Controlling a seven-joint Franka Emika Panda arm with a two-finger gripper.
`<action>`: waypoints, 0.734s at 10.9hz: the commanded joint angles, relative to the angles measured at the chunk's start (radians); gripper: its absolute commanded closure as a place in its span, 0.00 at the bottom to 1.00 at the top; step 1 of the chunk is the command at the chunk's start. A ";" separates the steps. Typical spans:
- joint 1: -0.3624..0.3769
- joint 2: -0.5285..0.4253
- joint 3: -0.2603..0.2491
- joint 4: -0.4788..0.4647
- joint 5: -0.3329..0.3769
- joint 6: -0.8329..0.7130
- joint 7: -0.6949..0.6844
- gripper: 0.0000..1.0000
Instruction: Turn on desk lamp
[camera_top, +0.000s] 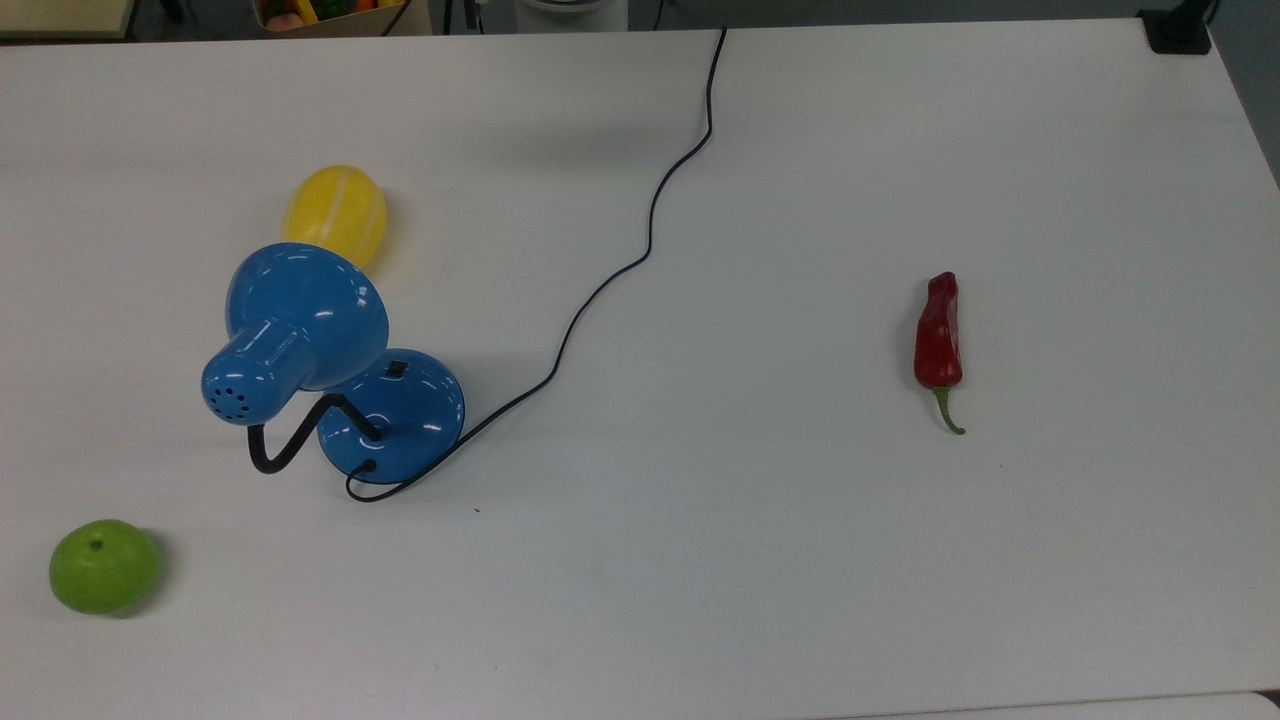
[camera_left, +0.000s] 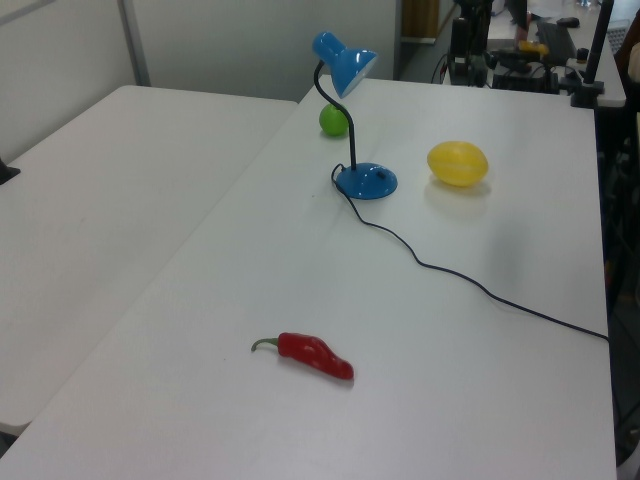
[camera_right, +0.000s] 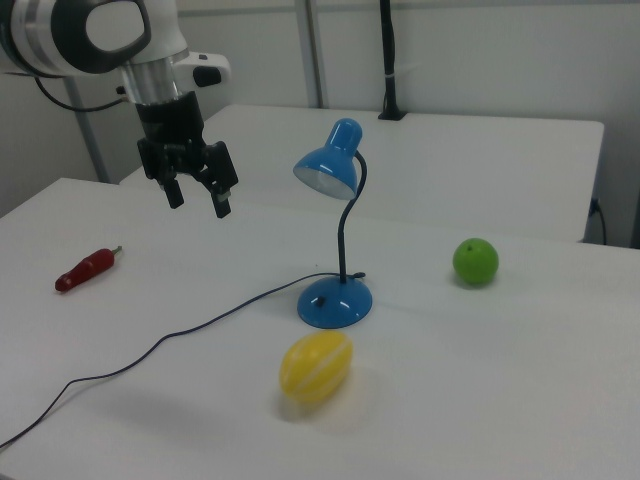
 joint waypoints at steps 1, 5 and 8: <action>0.006 -0.004 0.001 -0.001 -0.008 -0.024 -0.018 0.00; 0.008 -0.004 0.003 -0.001 -0.008 -0.033 -0.017 0.00; 0.008 -0.004 0.003 -0.001 -0.008 -0.033 -0.017 0.00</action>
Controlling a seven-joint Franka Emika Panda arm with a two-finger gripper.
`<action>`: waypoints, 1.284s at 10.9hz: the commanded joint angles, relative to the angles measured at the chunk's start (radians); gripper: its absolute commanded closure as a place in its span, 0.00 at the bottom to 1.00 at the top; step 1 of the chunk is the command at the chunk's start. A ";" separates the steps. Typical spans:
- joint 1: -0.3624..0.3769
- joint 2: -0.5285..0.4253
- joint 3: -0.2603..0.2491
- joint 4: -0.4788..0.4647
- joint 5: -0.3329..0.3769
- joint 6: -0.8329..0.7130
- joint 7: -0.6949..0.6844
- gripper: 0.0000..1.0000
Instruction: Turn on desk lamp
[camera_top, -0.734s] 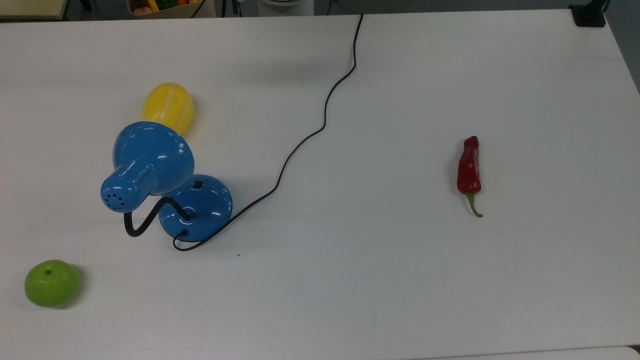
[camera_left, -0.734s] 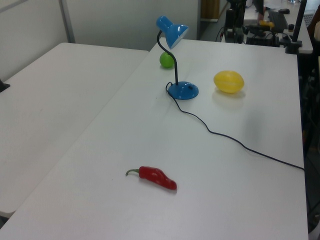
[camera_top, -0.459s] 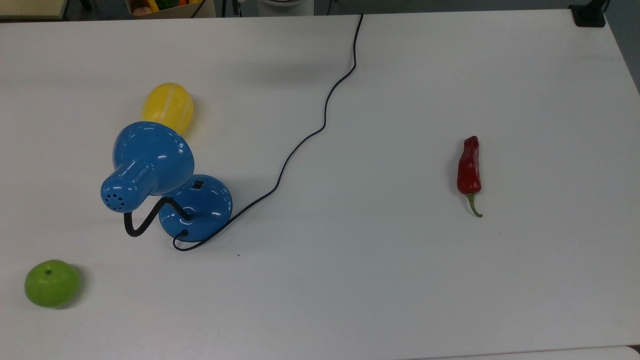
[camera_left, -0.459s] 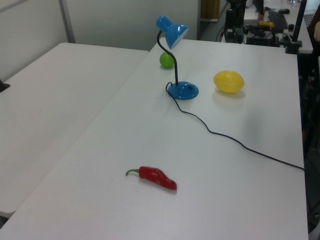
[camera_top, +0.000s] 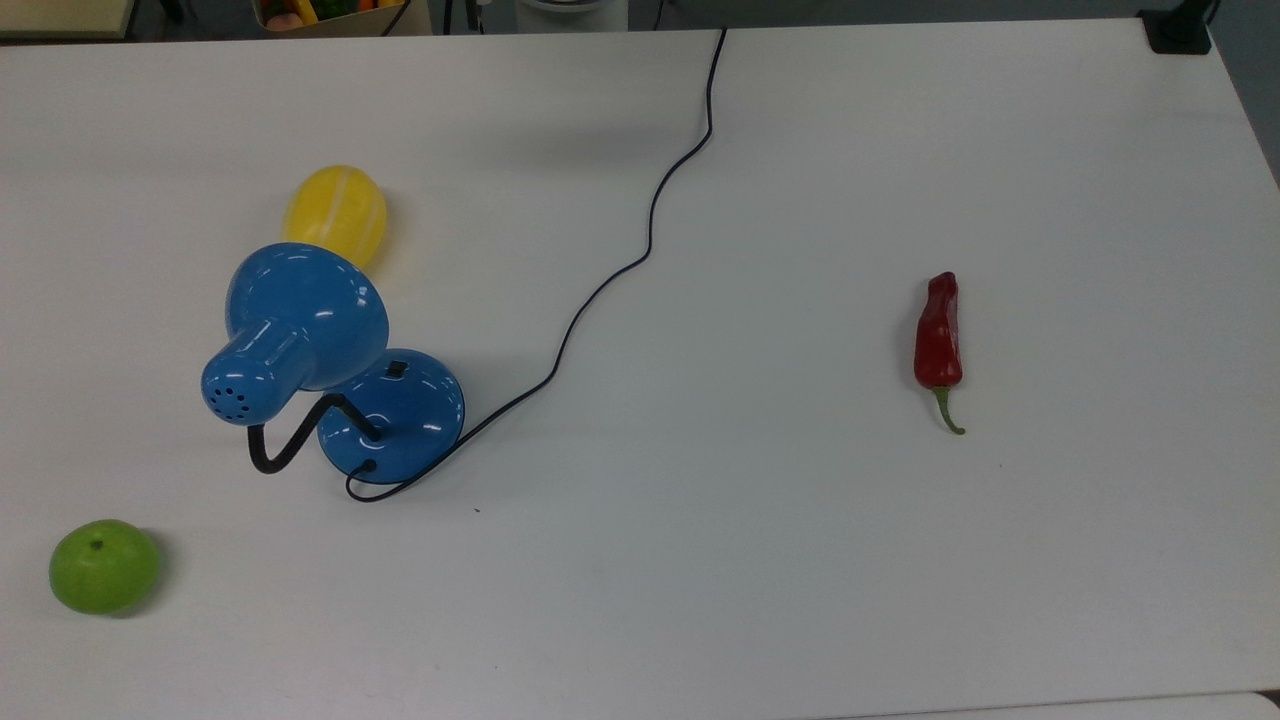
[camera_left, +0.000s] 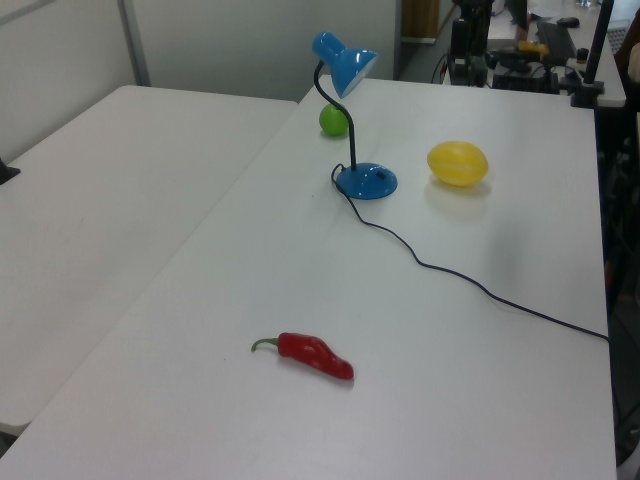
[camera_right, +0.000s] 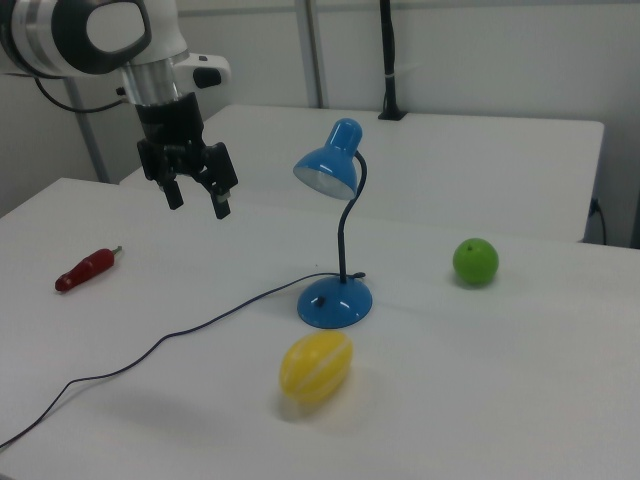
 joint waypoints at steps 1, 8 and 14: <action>0.007 -0.006 0.001 0.000 -0.008 -0.031 -0.016 0.00; 0.007 -0.004 0.001 -0.003 -0.001 -0.030 -0.033 0.90; 0.006 0.013 0.001 -0.004 0.005 -0.016 -0.027 1.00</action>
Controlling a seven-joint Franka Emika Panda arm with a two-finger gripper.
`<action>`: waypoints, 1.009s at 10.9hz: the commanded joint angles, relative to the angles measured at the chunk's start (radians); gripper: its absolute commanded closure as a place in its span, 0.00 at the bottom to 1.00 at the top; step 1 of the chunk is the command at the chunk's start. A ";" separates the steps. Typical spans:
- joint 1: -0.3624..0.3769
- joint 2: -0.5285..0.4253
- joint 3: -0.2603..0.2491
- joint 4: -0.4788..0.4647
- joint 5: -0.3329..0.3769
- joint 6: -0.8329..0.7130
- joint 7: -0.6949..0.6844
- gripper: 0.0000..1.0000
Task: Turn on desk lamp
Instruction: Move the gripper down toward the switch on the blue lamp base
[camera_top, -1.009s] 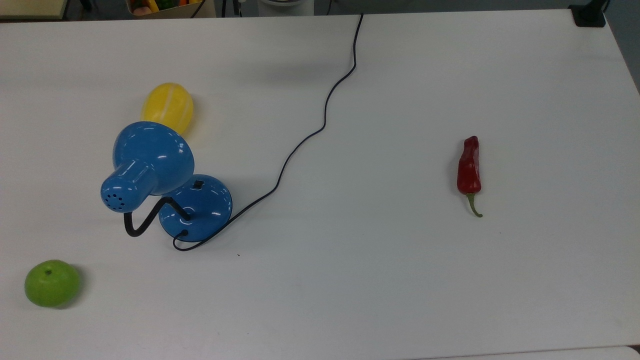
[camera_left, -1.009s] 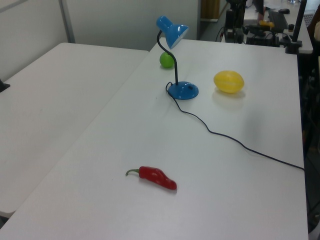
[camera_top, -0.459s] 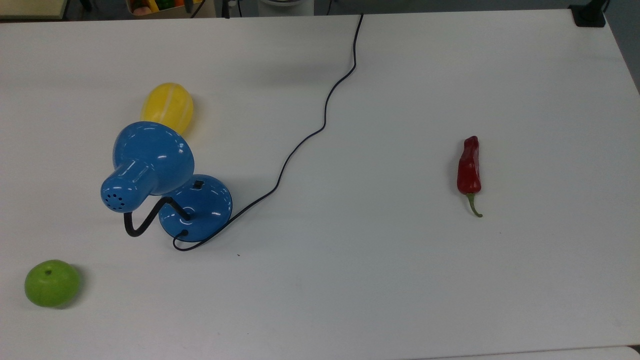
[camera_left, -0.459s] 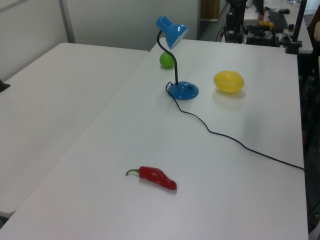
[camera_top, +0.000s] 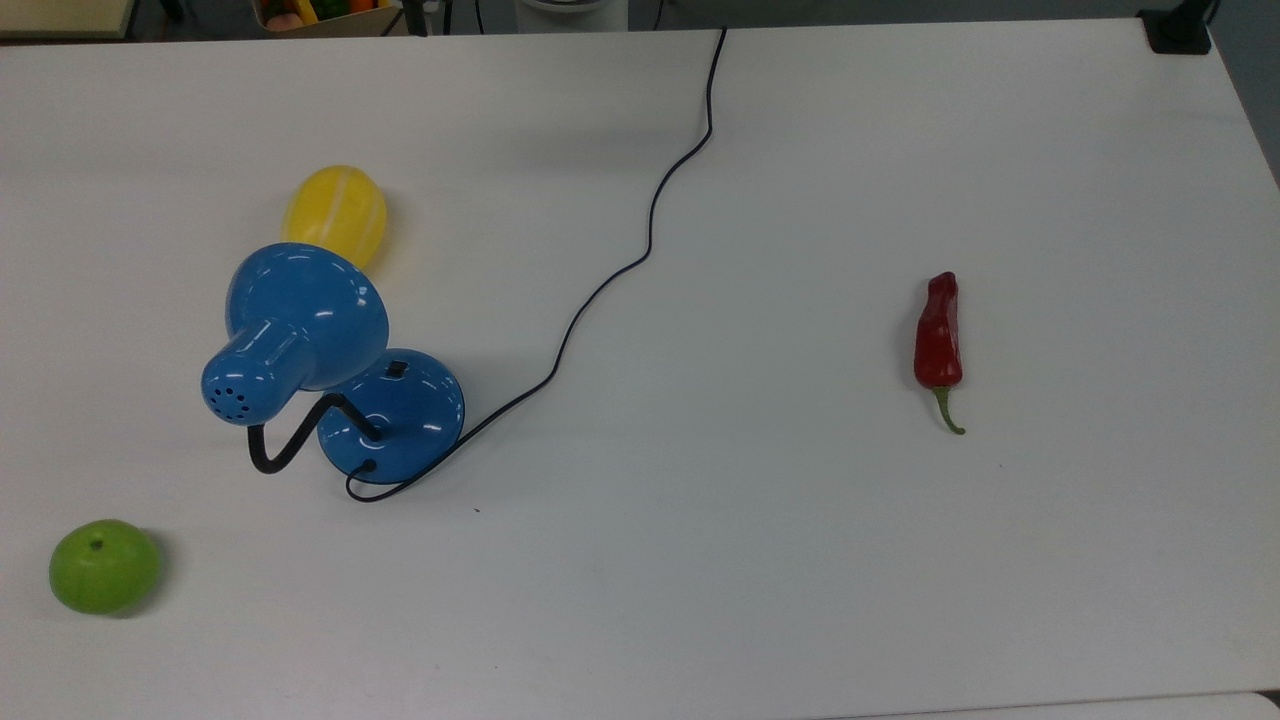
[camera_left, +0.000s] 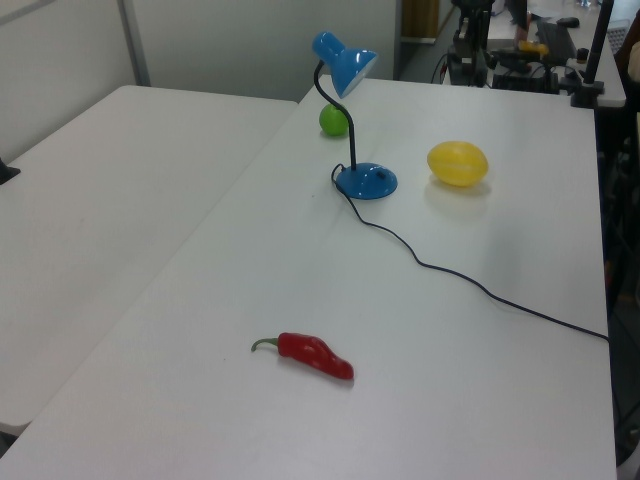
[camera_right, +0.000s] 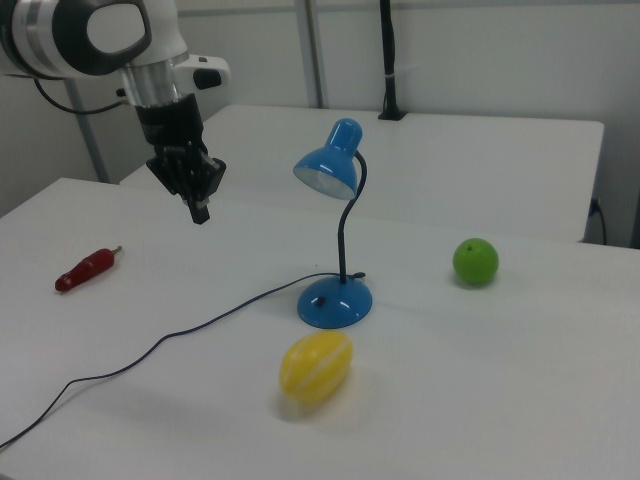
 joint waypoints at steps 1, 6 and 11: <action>0.006 0.019 -0.001 -0.002 0.005 -0.005 -0.007 1.00; -0.014 0.079 -0.002 -0.101 0.005 0.183 0.074 1.00; -0.024 0.170 -0.002 -0.184 0.001 0.422 0.178 1.00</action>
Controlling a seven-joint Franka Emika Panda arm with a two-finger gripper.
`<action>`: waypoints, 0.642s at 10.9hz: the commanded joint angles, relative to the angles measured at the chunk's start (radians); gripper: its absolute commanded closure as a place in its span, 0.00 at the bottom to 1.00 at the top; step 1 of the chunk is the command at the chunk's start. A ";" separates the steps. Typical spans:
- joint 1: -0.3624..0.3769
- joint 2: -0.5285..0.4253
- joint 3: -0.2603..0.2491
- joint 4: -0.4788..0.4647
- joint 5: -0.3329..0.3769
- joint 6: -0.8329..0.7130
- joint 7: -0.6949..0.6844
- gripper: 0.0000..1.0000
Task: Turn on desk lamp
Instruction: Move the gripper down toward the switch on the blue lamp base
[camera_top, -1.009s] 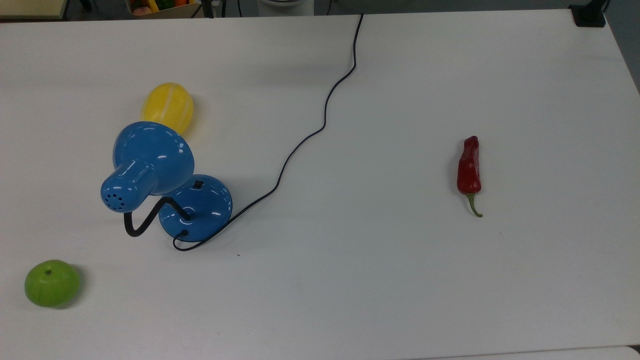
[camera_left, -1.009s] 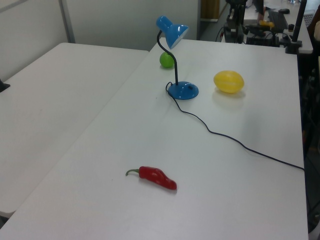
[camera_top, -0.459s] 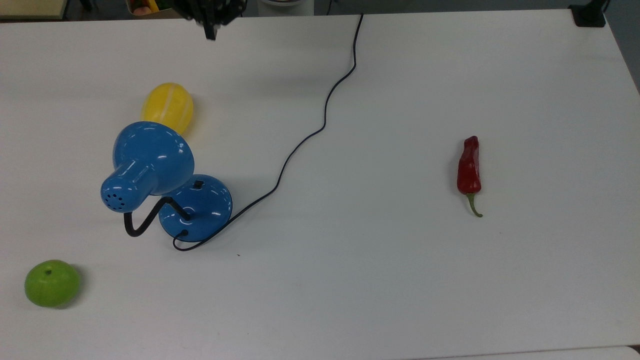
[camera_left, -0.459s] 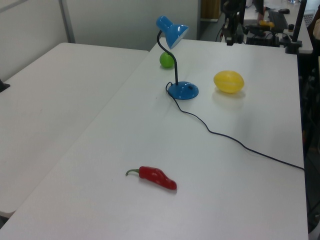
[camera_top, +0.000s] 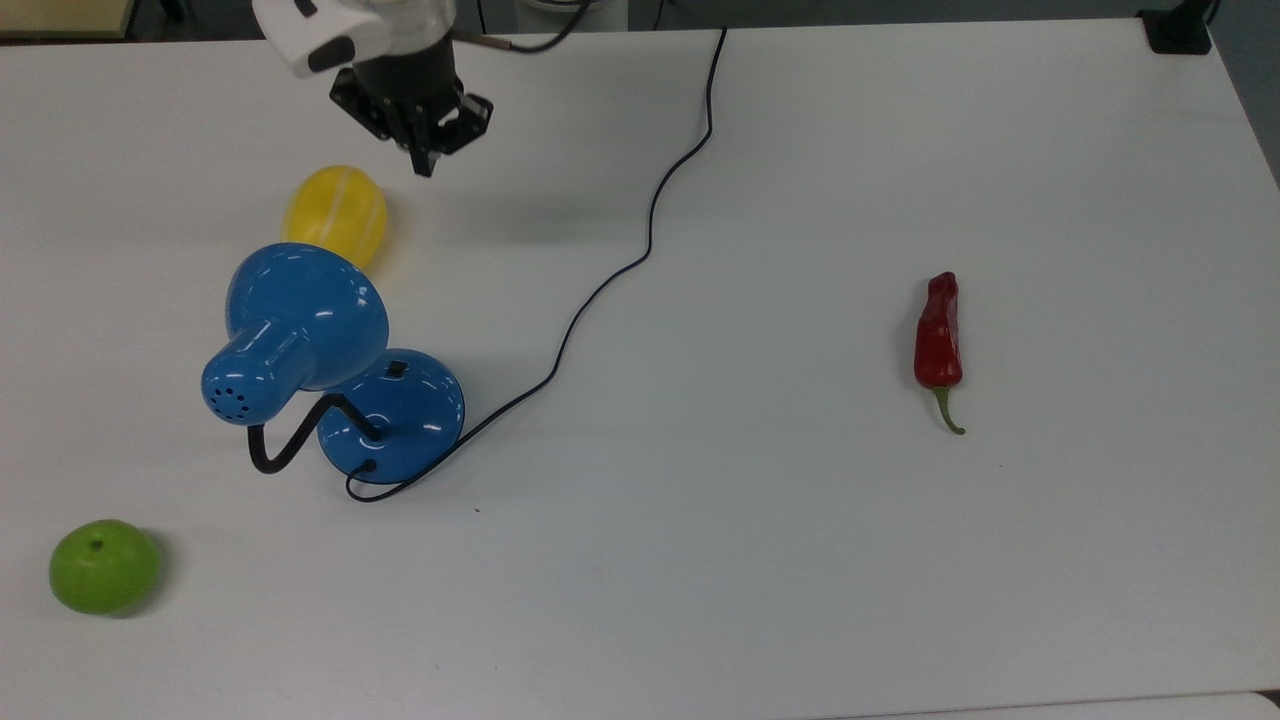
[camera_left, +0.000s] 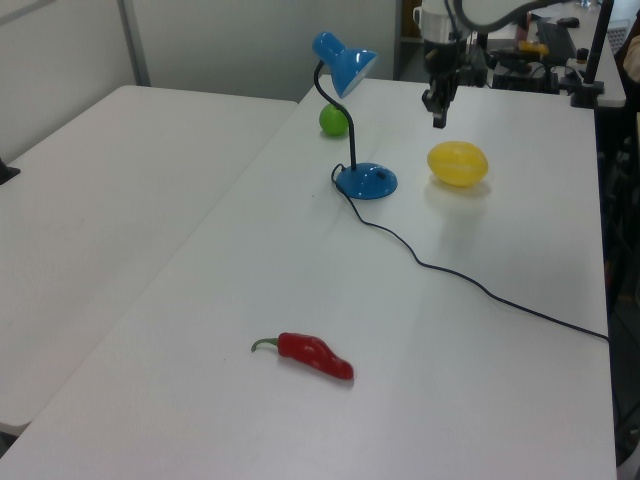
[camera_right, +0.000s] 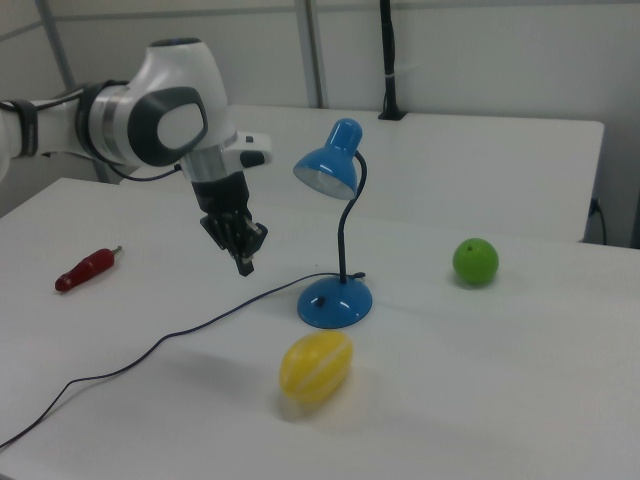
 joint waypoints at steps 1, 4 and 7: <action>-0.005 0.079 0.000 -0.026 -0.002 0.158 0.092 1.00; -0.022 0.153 0.000 -0.026 -0.004 0.304 0.126 1.00; -0.027 0.203 0.000 -0.035 -0.007 0.439 0.131 1.00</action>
